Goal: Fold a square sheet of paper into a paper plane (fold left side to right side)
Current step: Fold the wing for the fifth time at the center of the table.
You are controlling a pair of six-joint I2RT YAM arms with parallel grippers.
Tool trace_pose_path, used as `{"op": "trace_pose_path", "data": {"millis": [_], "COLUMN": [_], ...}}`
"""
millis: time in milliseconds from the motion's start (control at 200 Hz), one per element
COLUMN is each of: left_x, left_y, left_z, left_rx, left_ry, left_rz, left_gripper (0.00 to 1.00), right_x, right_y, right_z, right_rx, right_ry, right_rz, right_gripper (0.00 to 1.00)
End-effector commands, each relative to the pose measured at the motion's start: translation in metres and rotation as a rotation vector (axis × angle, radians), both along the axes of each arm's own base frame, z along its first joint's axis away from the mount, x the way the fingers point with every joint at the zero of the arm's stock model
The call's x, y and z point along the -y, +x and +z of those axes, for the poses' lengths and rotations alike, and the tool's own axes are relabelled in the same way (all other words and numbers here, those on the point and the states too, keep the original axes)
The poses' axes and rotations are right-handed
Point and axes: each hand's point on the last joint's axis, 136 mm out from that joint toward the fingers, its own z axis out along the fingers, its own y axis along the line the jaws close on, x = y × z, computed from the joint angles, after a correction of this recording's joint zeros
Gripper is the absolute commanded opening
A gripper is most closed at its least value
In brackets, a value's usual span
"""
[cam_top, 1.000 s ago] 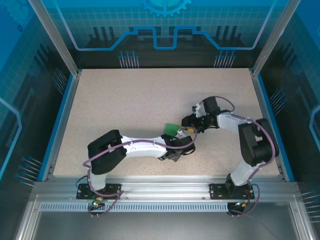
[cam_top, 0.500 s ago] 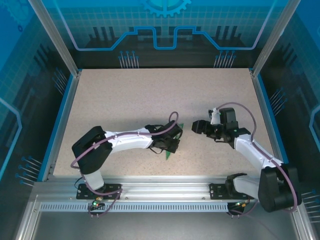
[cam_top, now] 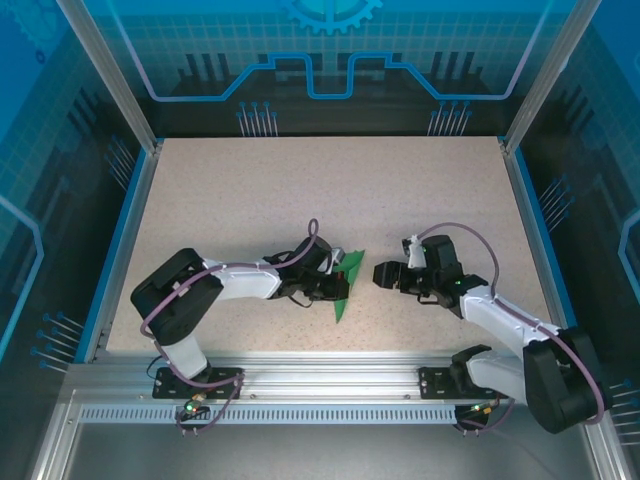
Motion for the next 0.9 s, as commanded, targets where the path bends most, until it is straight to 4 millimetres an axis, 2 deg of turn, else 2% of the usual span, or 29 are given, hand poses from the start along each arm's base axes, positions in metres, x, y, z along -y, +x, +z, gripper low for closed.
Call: {"op": "trace_pose_path", "data": {"millis": [0, 365, 540, 895], "left_x": [0.01, -0.004, -0.015, -0.023], "left_y": [0.003, 0.004, 0.005, 0.007], "left_z": [0.029, 0.027, 0.024, 0.016], "left_rx": [0.003, -0.044, -0.05, -0.066], "left_ry": [-0.153, -0.257, -0.269, -0.28], "left_rz": [-0.002, 0.043, 0.063, 0.078], "left_gripper": [0.03, 0.02, 0.02, 0.02], "right_x": [-0.009, -0.035, -0.045, -0.066], "right_y": [0.007, 0.015, 0.021, 0.032], "right_z": [0.0, -0.009, -0.015, -0.024], "right_rx": [0.038, 0.042, 0.02, -0.01], "right_ry": [0.011, 0.024, 0.02, 0.026], "right_rz": [-0.008, -0.002, -0.024, -0.052], "right_gripper": [0.71, 0.68, 0.65, 0.64]}}
